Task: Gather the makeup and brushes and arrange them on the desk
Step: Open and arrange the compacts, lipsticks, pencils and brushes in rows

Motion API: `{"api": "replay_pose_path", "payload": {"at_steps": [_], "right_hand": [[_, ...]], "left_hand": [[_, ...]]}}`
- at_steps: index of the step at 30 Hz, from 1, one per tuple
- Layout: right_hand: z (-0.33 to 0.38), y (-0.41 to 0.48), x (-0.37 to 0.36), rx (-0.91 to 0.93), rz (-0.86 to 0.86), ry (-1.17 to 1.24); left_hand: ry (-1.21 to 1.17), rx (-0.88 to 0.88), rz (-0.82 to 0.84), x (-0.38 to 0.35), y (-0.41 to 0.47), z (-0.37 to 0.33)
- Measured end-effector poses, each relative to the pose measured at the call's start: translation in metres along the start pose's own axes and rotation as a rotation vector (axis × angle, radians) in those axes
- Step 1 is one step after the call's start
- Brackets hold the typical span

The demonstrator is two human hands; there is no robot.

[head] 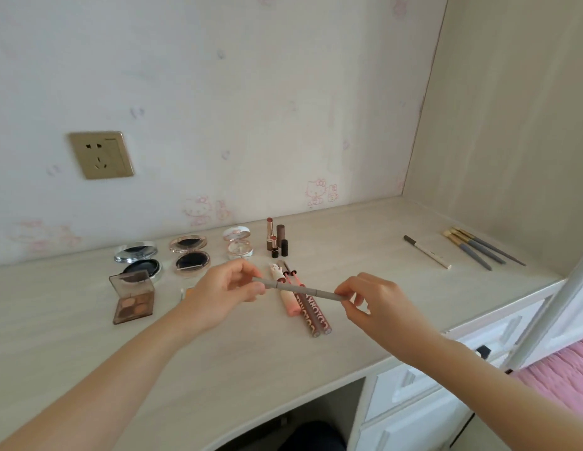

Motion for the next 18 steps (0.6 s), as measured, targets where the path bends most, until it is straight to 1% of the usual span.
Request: {"api": "replay_pose_path", "payload": {"at_steps": [5, 10, 13, 15, 18], "right_hand": [[0.038, 0.009, -0.02, 0.052, 0.062, 0.037], [0.066, 0.016, -0.044, -0.015, 0.117, 0.147], [0.084, 0.019, -0.053, -0.002, 0.125, 0.177], [0.094, 0.021, -0.06, 0.016, 0.143, 0.189], [0.103, 0.023, -0.07, 0.017, 0.156, 0.22]], "left_hand": [[-0.233, 0.073, -0.116, 0.039, -0.03, 0.015], [-0.596, 0.117, -0.312, 0.064, -0.047, 0.03], [-0.787, 0.121, -0.39, 0.07, -0.049, 0.036], [-0.823, 0.117, -0.419, 0.072, -0.049, 0.039], [-0.807, 0.118, -0.451, 0.072, -0.047, 0.041]]}}
Point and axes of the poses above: each hand's wrist, its own y-axis towards the middle knuckle, its own x-axis out of the back of the hand, z = x × y, the point moved 10 cm from there along y, towards the middle knuckle, and after that the axes turned 12 degrees about -y, right-handed, at the moved point
